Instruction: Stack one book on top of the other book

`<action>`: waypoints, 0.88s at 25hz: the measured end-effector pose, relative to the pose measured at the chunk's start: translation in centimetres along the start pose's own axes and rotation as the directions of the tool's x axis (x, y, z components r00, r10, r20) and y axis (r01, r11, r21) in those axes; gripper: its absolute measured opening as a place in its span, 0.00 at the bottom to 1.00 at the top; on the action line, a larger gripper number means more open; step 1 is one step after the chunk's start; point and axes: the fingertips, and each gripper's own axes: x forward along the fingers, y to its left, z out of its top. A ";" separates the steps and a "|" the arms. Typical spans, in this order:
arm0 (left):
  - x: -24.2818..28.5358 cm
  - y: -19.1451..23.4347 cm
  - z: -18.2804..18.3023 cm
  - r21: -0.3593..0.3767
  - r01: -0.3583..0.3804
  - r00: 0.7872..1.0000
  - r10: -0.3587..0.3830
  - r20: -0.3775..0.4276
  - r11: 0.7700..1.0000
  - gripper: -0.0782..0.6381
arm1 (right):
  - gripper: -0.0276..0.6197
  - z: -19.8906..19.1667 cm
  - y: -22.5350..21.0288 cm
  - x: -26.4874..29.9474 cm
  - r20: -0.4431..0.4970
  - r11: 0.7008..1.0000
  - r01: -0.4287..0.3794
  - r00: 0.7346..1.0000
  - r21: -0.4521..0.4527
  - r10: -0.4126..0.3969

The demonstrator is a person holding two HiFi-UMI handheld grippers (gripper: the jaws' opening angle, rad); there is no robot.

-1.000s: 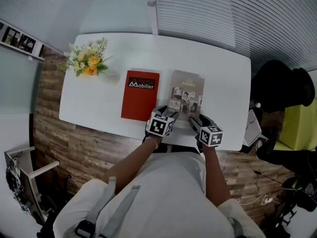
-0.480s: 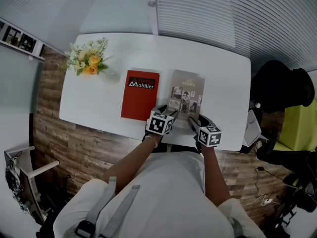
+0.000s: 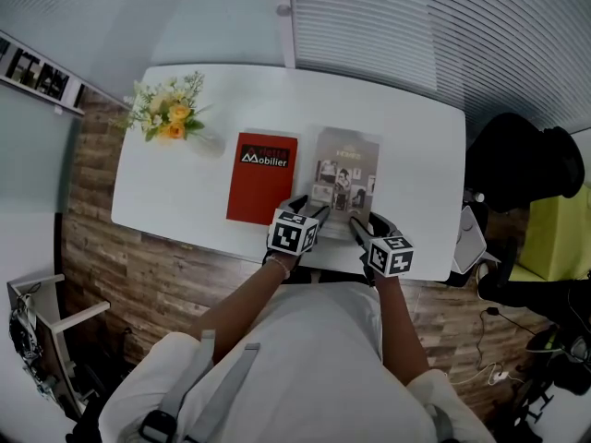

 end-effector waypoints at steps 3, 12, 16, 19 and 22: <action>-0.9 -0.3 0.9 0.010 0.004 0.999 -0.004 0.032 1.000 0.45 | 0.36 0.7 0.6 -0.6 0.020 1.000 -0.001 1.000 -0.001 0.001; -4.2 -2.0 4.0 0.051 0.018 0.992 -0.025 0.127 0.999 0.45 | 0.36 3.6 2.2 -3.3 0.097 1.000 -0.007 0.995 -0.016 0.008; -5.7 -2.8 5.3 0.070 0.019 0.985 -0.031 0.170 0.997 0.45 | 0.36 4.9 3.2 -4.7 0.125 0.999 -0.007 0.992 -0.034 0.011; -6.3 -3.1 5.5 0.075 0.018 0.981 -0.032 0.189 0.997 0.45 | 0.36 5.4 3.6 -5.4 0.134 0.999 0.000 0.991 -0.047 0.006; -7.0 -3.2 5.7 0.074 0.015 0.979 -0.030 0.203 0.997 0.45 | 0.36 5.6 4.1 -5.6 0.142 0.999 -0.001 0.990 -0.049 0.008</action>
